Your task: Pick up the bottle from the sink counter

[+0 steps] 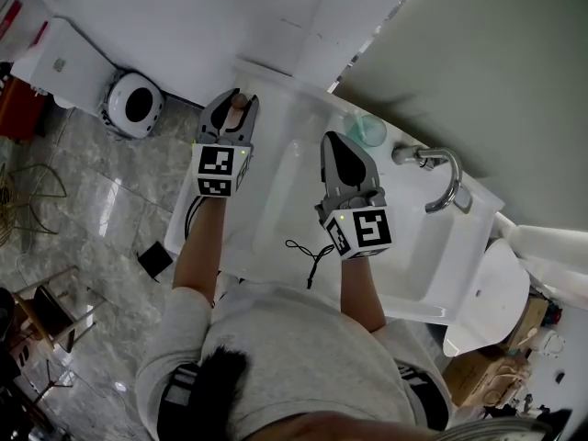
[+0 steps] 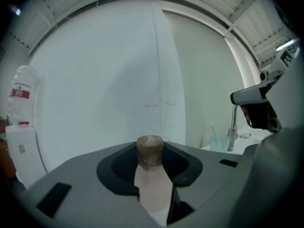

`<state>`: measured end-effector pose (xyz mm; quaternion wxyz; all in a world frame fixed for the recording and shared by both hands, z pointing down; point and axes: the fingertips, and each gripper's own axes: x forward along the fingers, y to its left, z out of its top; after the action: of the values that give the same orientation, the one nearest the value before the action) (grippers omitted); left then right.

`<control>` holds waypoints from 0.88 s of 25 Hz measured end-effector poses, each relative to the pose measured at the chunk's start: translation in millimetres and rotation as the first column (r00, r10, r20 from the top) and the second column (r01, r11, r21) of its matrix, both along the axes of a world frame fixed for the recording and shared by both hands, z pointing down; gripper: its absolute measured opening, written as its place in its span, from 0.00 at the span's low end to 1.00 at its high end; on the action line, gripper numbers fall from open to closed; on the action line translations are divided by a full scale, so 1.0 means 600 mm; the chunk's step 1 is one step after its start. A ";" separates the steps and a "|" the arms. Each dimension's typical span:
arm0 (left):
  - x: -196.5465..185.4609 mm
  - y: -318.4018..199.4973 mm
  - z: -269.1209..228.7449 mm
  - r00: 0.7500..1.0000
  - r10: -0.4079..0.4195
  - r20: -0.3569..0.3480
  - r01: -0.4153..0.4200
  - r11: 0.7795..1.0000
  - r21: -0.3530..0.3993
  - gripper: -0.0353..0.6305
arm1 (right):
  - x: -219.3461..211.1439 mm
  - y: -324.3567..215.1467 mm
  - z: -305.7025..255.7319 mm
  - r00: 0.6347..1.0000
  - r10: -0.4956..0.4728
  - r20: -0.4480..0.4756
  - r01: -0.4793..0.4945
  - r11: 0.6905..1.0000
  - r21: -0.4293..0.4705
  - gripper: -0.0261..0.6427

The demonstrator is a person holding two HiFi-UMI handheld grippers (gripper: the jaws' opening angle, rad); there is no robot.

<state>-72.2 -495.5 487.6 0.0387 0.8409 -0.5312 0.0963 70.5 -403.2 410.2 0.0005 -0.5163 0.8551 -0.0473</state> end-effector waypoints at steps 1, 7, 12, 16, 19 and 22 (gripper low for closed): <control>-0.001 0.008 -0.010 1.000 0.006 0.000 -0.006 1.000 0.003 0.26 | -0.002 0.003 -0.005 1.000 0.000 0.000 0.000 1.000 0.006 0.06; -0.012 0.063 -0.064 0.999 0.029 -0.031 -0.029 1.000 0.002 0.26 | -0.014 0.031 -0.031 1.000 0.006 -0.005 -0.006 0.999 0.035 0.06; -0.024 0.115 -0.110 0.998 0.042 -0.055 -0.041 0.999 0.016 0.26 | -0.022 0.057 -0.053 1.000 0.015 -0.010 -0.014 0.998 0.060 0.06; -0.038 0.153 -0.143 0.996 0.042 -0.080 -0.039 0.999 0.034 0.26 | -0.026 0.077 -0.068 1.000 0.022 -0.011 -0.021 0.996 0.081 0.06; -0.053 0.187 -0.168 0.996 0.034 -0.082 -0.030 0.998 0.054 0.26 | -0.031 0.099 -0.082 1.000 0.029 -0.012 -0.028 0.995 0.096 0.06; -0.071 0.220 -0.190 0.997 0.019 -0.080 -0.012 0.997 0.077 0.26 | -0.037 0.123 -0.098 0.999 0.031 -0.011 -0.030 0.993 0.114 0.06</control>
<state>-114.9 -363.6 373.4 0.0273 0.8490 -0.5259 0.0425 48.5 -329.3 351.5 0.0250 -0.5287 0.8484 0.0050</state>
